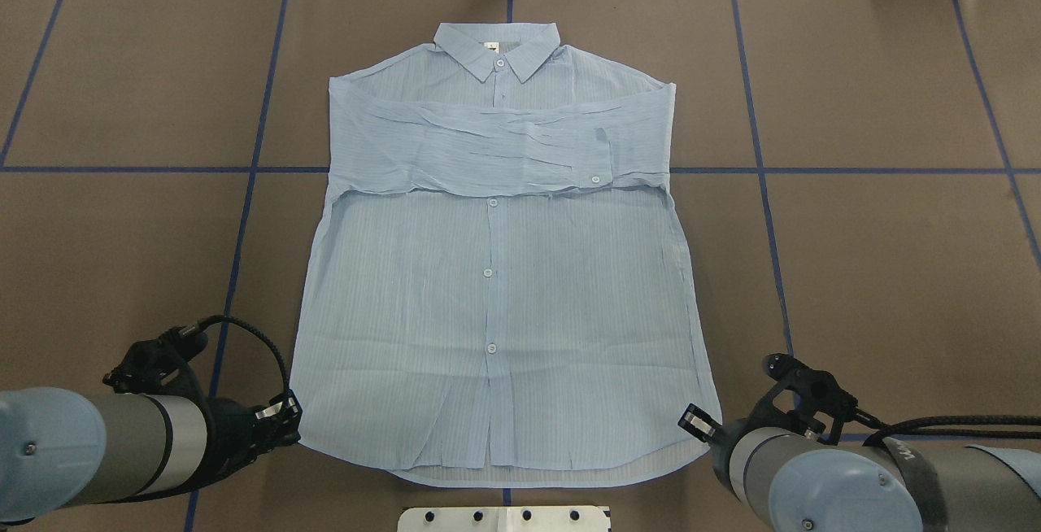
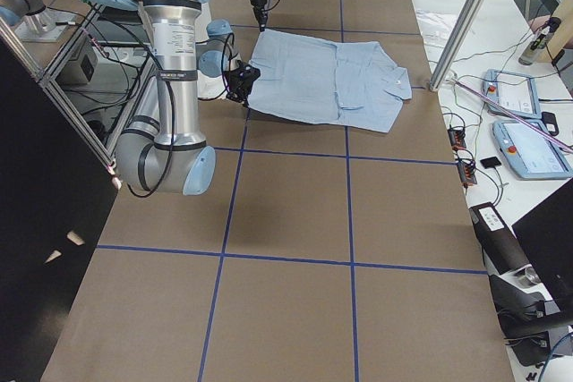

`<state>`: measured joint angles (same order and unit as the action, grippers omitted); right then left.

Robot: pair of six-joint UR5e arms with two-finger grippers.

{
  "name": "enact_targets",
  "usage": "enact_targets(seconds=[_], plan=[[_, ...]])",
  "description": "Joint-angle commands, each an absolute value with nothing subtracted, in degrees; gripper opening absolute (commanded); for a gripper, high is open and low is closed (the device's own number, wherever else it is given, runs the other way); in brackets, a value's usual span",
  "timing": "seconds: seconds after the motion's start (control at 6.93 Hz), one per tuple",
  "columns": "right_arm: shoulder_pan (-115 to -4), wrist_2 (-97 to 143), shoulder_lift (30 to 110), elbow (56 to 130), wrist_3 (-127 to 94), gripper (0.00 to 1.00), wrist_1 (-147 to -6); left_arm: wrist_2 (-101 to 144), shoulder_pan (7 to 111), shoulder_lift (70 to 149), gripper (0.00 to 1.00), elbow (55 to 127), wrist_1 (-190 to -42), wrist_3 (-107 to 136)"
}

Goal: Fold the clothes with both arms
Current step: 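Lift the hem with both grippers and fold it toward the collar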

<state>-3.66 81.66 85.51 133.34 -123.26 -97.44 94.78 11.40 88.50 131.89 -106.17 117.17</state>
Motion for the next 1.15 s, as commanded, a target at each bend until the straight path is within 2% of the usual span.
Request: enact_targets(seconds=[0.0,0.29,0.43,0.72,1.01], plan=[[-3.52,81.74,87.19,135.79,-123.31,0.00,-97.56,95.27,11.60,87.71,0.00,133.24,-104.60,115.84],[-3.25,81.13,85.53,136.76,-123.31,0.00,-97.47,95.88,11.86,90.16,0.00,133.94,-104.41,114.97],[-6.73,81.30,83.26,136.32,-122.61,0.00,-97.47,95.89,13.34,91.22,0.00,133.25,-104.41,114.87],[-13.50,81.74,79.56,135.44,-121.65,0.00,-97.47,96.24,20.61,93.77,0.00,133.07,-104.24,106.77],[-19.74,81.65,74.81,132.11,-121.38,0.00,-97.56,104.44,33.94,99.28,0.00,129.05,-102.05,102.07]])
